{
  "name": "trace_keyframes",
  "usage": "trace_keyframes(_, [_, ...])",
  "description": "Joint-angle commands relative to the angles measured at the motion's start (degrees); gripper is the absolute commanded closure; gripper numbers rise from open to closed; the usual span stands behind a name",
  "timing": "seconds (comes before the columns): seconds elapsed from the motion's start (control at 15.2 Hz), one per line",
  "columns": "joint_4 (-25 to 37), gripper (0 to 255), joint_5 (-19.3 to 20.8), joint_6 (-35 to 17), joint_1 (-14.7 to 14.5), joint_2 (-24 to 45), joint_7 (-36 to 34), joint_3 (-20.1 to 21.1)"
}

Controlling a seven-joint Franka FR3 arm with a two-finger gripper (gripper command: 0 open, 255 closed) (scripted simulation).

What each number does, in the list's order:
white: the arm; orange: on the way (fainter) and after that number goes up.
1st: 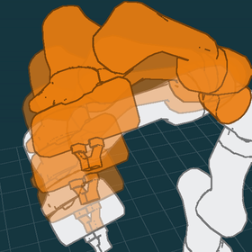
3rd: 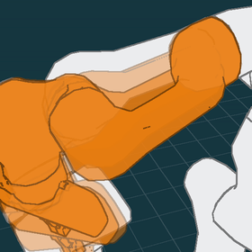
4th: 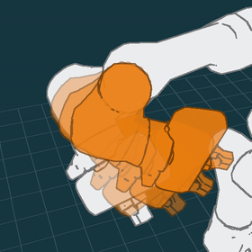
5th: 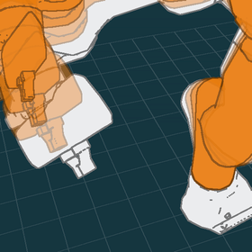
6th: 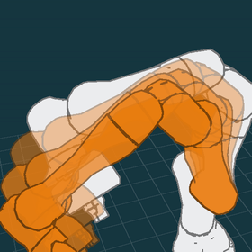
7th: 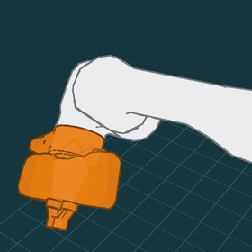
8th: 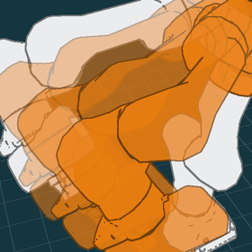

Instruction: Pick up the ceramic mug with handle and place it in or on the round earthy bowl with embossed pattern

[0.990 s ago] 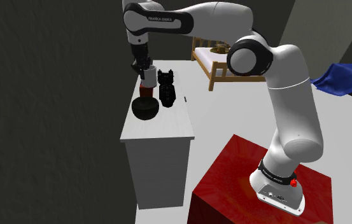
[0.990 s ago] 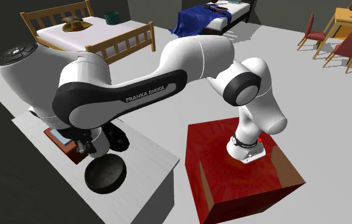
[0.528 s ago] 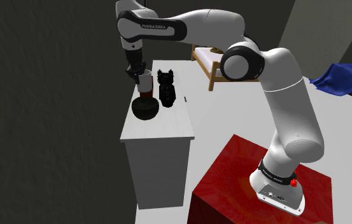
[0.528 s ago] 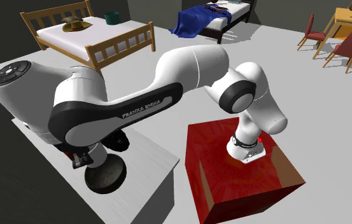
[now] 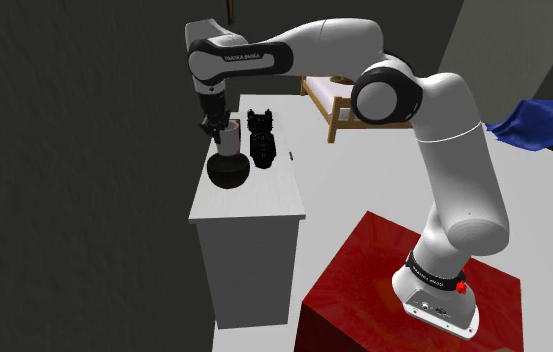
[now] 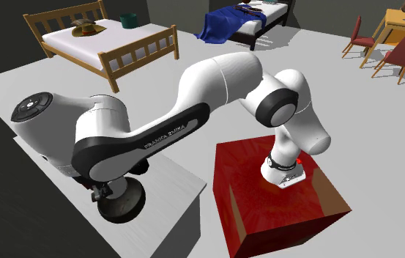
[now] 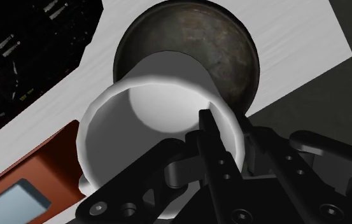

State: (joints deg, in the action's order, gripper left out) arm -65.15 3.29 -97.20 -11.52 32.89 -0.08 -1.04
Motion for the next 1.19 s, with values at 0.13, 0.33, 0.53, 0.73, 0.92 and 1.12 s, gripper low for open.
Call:
trace_keyframes(0.13, [-3.7,255,0.0,-3.4,0.0,-0.4,-0.2,0.0])
trace_keyframes(0.33, [-4.2,255,0.0,-3.9,0.0,-0.4,-0.2,0.0])
trace_keyframes(0.53, [-4.2,255,0.0,-3.9,0.0,-0.4,-0.2,0.0])
trace_keyframes(0.73, [-4.2,0,0.0,-3.9,0.0,-0.4,-0.2,0.0])
trace_keyframes(0.92, [-4.2,0,0.0,-3.9,0.0,-0.4,-0.2,0.0])
trace_keyframes(1.12, [-2.1,0,0.0,-1.9,0.0,-0.3,-0.2,0.0])
